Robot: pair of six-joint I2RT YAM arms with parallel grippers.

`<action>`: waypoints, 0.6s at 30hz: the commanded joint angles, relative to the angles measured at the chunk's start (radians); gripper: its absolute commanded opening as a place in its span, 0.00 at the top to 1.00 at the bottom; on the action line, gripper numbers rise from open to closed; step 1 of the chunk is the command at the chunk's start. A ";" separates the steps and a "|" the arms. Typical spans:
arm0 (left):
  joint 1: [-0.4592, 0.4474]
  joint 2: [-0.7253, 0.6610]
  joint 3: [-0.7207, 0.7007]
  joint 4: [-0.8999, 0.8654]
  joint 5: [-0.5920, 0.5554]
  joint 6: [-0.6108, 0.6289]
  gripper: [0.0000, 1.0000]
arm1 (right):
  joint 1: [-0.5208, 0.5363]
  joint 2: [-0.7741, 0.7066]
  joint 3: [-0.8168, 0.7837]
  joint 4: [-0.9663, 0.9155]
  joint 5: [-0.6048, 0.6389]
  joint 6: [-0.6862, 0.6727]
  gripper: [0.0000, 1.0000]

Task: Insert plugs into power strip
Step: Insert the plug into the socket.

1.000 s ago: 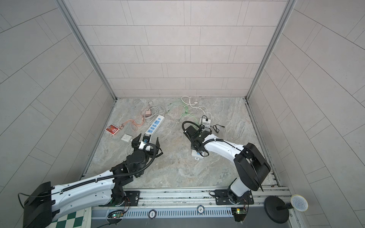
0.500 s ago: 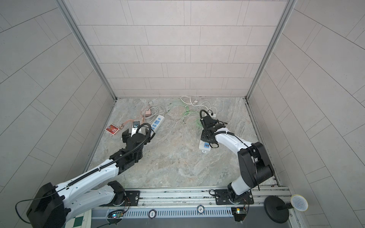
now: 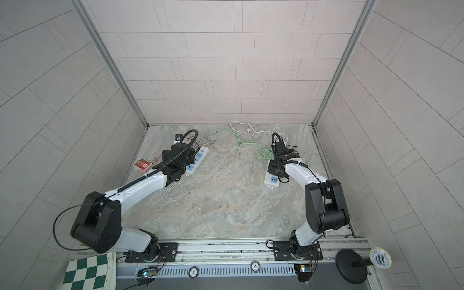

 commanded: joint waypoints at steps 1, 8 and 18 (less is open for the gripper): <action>0.032 0.081 0.066 -0.112 0.124 -0.009 0.00 | -0.038 0.052 -0.055 -0.159 0.081 -0.015 1.00; 0.038 0.243 0.186 -0.200 0.188 0.003 0.00 | -0.040 -0.012 -0.040 -0.175 -0.017 -0.025 0.95; 0.040 0.395 0.392 -0.432 0.328 -0.018 0.00 | -0.040 -0.072 -0.011 -0.207 -0.062 -0.026 0.77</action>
